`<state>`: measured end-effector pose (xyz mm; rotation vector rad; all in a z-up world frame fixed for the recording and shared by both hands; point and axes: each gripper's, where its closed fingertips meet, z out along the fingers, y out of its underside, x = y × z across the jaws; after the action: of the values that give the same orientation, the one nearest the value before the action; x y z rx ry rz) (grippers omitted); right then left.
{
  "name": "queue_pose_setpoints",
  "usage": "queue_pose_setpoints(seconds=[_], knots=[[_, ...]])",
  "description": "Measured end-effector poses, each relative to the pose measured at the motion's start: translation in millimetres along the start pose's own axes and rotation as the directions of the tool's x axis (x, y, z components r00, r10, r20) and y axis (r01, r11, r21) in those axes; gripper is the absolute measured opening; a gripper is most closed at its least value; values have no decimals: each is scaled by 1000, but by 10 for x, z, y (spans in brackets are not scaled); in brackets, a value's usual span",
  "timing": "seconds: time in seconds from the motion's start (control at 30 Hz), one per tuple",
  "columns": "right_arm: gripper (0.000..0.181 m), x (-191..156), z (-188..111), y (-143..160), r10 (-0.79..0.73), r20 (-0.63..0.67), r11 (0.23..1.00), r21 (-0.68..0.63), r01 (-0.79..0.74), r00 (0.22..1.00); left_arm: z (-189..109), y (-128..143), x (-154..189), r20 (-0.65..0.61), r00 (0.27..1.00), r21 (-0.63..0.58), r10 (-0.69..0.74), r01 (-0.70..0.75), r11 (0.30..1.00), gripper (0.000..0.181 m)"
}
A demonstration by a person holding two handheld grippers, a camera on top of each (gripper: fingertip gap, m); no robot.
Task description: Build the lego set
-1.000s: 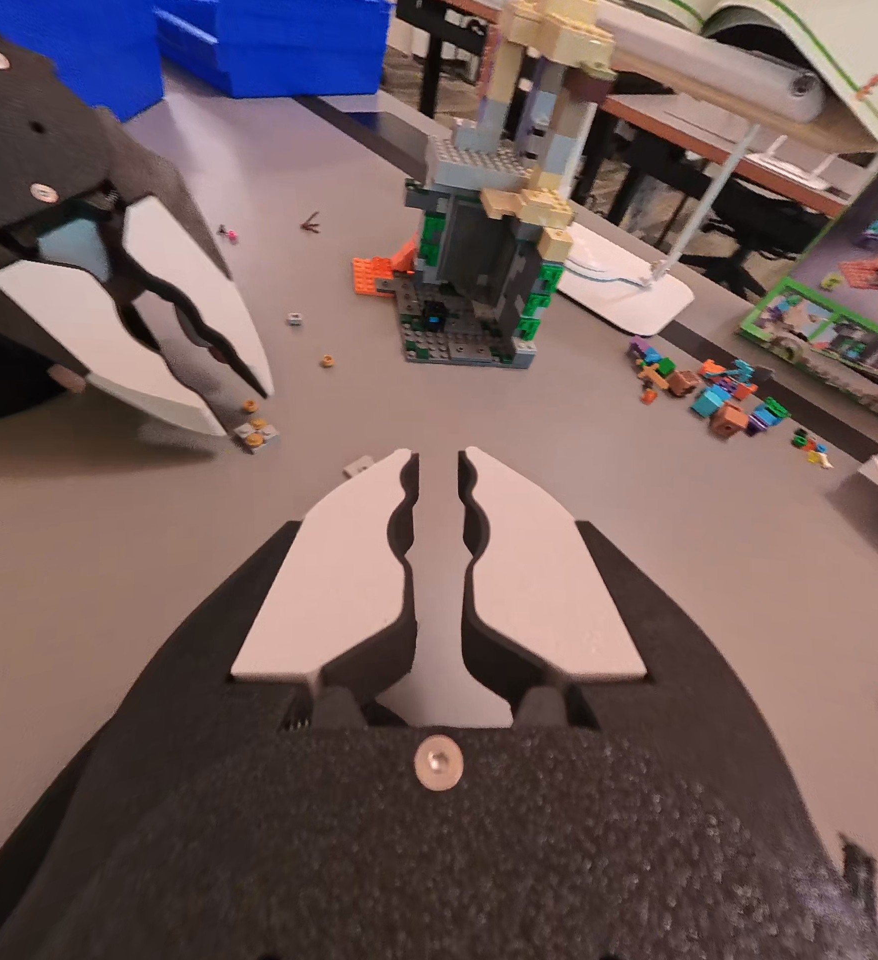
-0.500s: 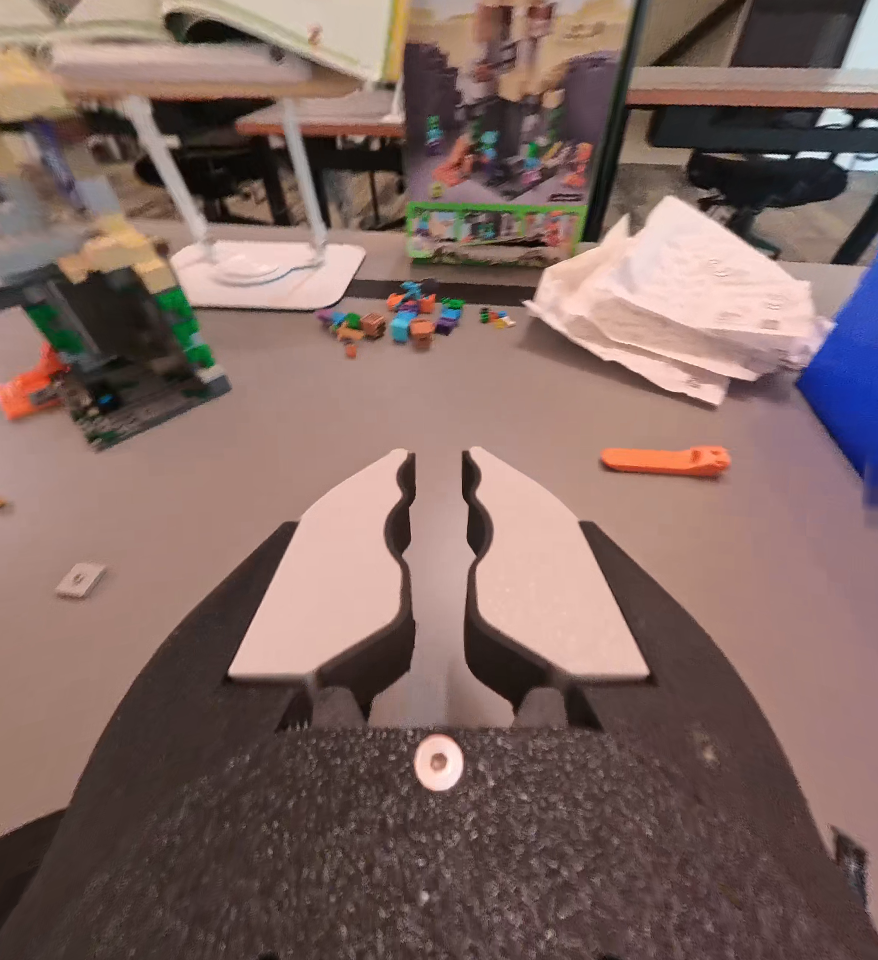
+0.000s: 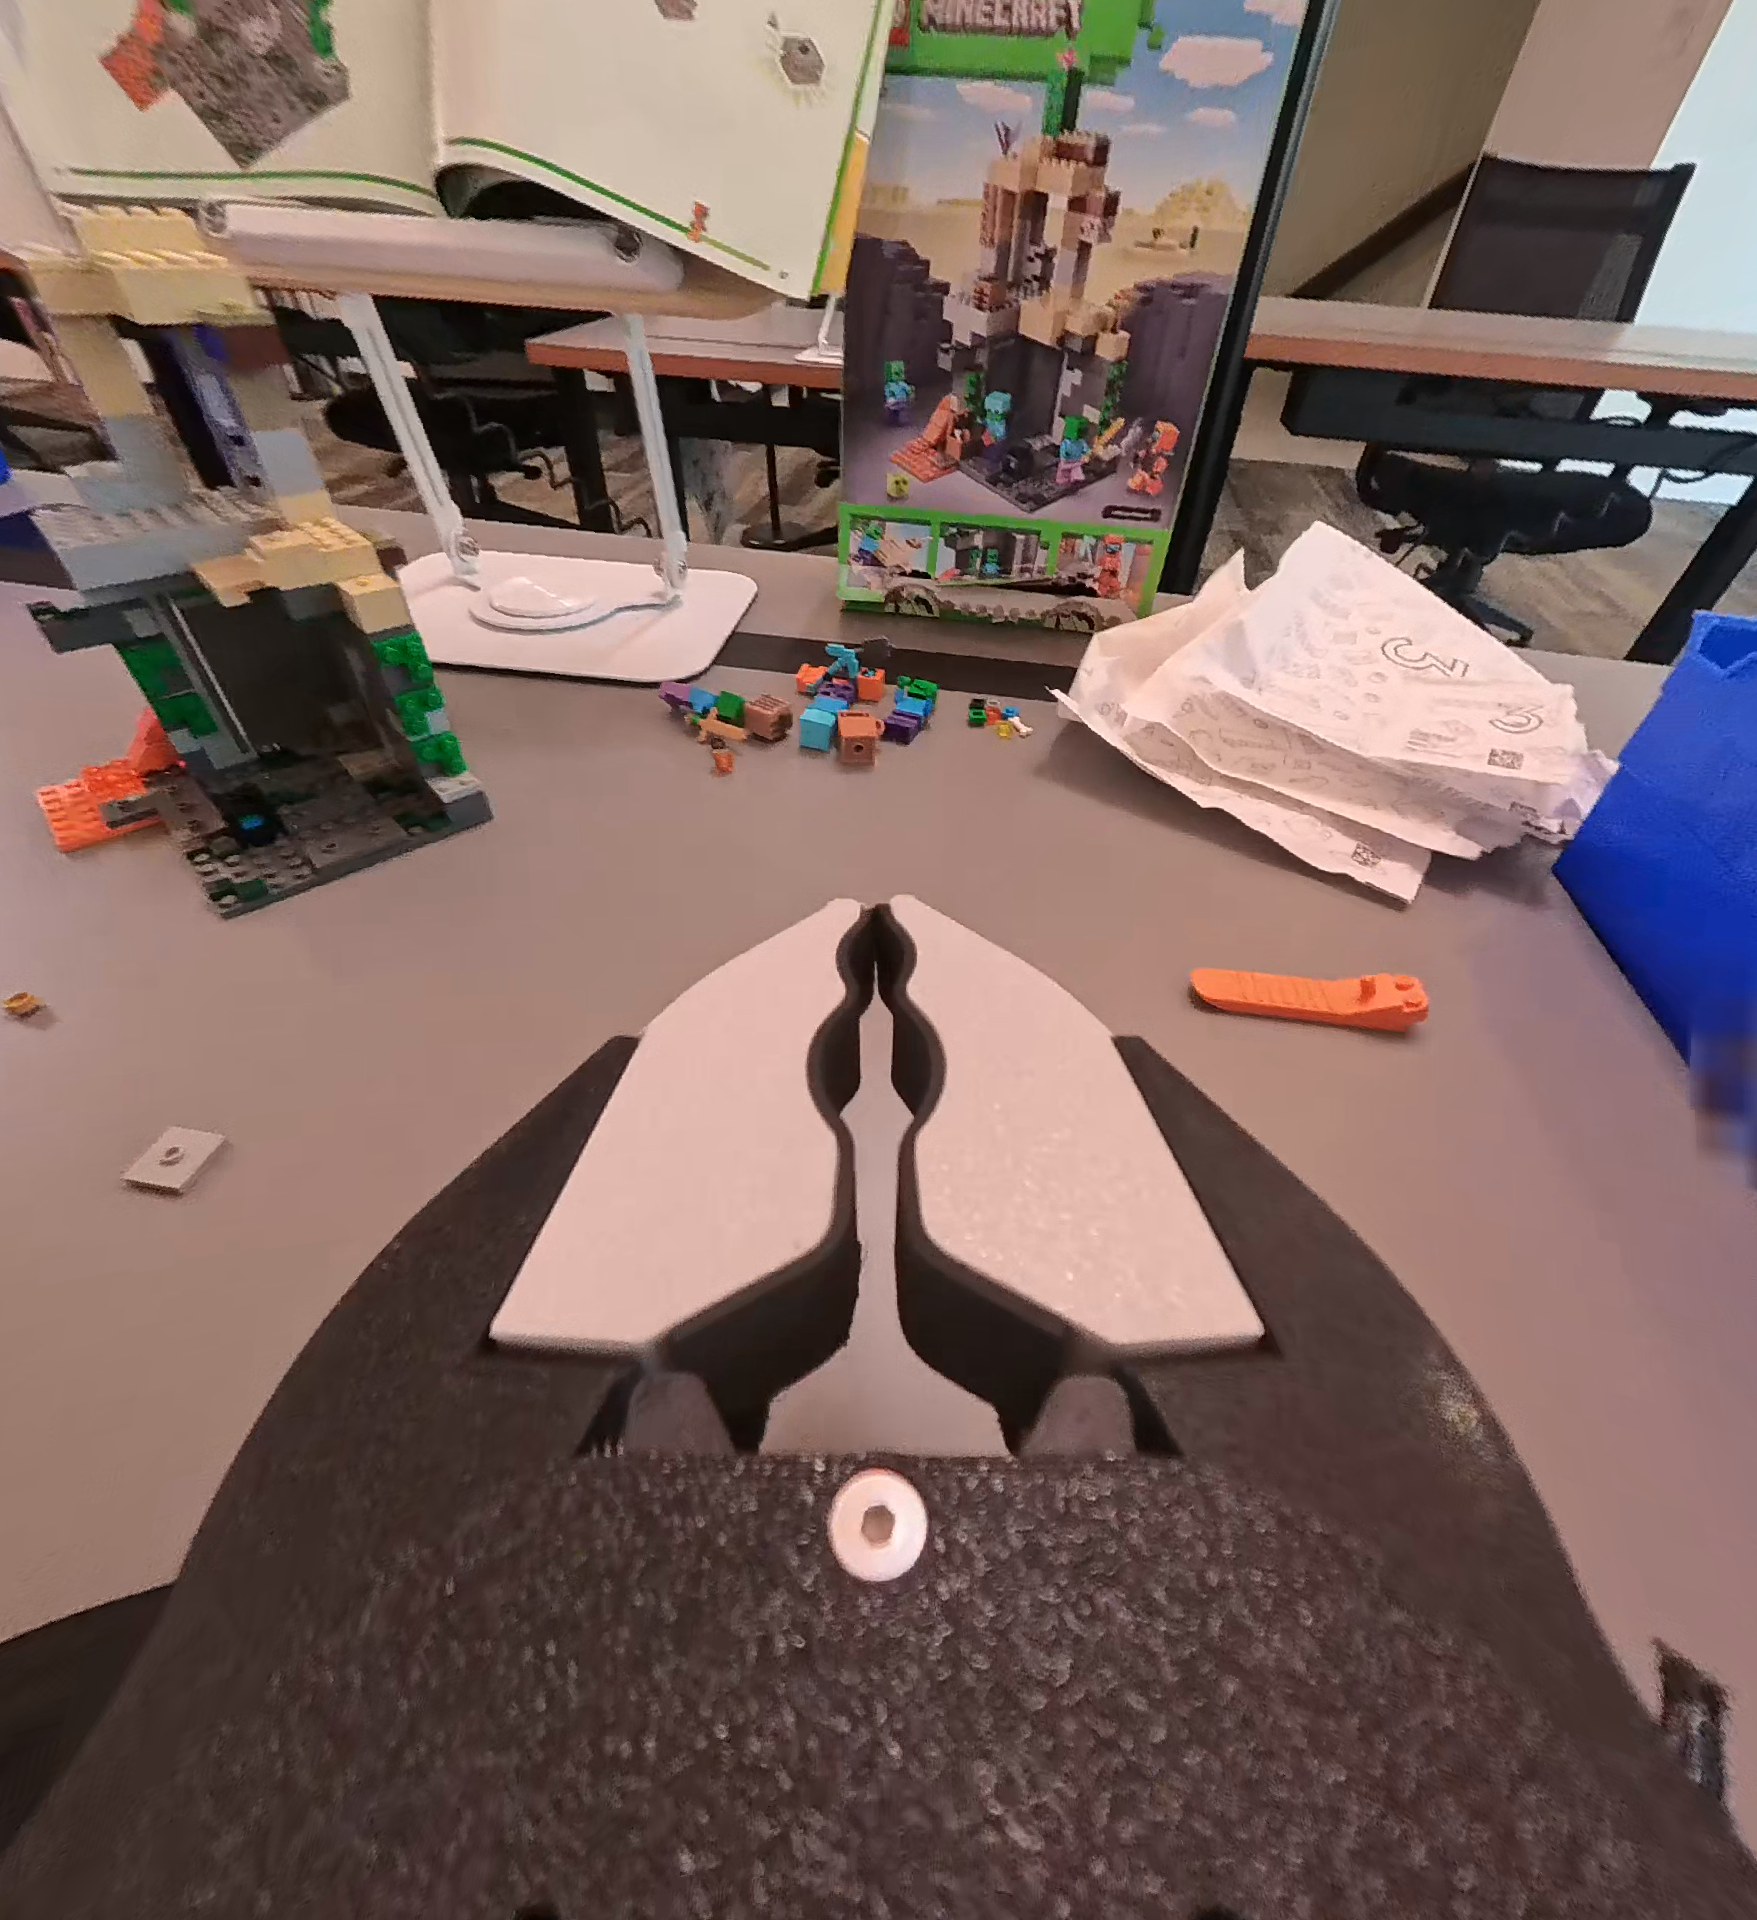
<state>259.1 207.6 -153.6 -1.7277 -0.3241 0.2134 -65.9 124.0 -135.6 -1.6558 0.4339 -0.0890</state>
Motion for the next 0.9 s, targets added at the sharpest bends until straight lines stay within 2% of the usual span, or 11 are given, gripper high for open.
queue_pose_setpoints(seconds=[0.13,0.27,0.43,0.9], knots=[[0,-185,-39,-59,-40,70,998,40,37,997,-82,-10,-137,65,996,25,-62,60,998,0],[0,-516,-99,-141,-160,184,983,117,140,970,-105,-3,-121,57,996,29,-63,61,998,0],[0,-832,-181,-192,-289,265,950,199,241,920,-113,-10,-61,37,999,33,-32,31,999,0],[3,-1051,-230,-90,-298,400,951,201,235,866,-115,8,13,-6,1000,31,0,0,1000,3]])
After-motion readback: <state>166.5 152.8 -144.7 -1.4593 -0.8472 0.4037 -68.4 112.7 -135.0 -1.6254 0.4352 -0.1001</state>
